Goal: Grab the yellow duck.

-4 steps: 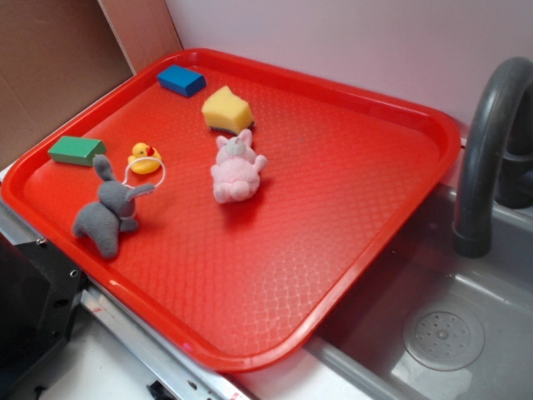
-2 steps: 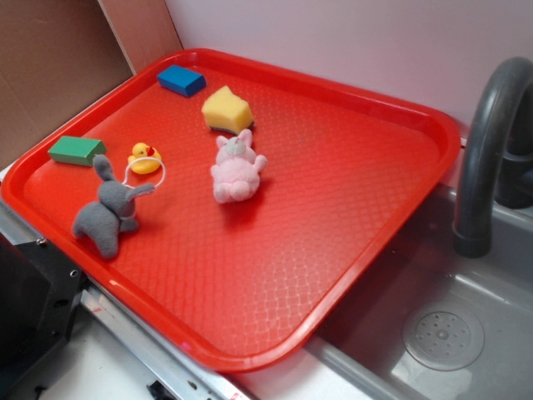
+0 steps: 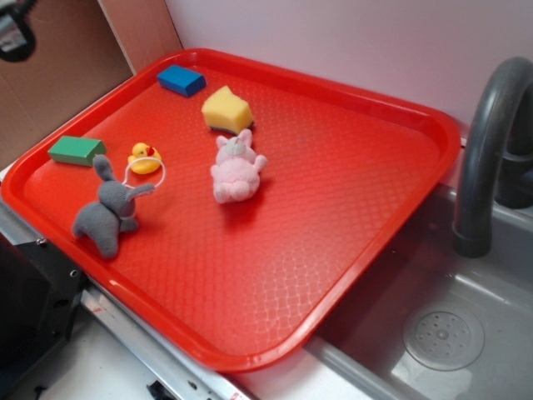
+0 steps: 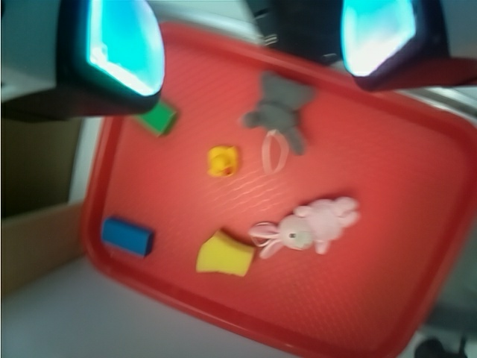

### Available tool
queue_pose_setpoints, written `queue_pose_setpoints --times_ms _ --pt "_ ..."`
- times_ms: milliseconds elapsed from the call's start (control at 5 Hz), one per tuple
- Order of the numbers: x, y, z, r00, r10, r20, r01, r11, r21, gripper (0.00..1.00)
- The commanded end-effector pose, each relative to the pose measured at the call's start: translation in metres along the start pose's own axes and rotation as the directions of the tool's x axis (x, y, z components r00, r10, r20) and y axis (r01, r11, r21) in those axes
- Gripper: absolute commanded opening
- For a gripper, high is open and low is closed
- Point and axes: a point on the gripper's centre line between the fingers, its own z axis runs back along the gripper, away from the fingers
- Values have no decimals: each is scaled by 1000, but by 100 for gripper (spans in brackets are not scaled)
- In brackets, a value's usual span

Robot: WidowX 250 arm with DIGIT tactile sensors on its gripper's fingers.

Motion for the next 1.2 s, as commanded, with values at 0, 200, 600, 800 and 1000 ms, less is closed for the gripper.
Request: queue_pose_setpoints --times_ms 0,200,600,800,1000 --pt "-8 27 -45 960 -248 -131 266 953 144 100" --pt "-10 38 -65 948 -252 -194 284 945 162 100" --pt "9 61 -106 931 -236 -277 286 945 156 100" --pt "14 62 -131 901 -291 -322 339 935 102 100" --pt "18 54 -152 858 -370 -356 407 913 34 100"
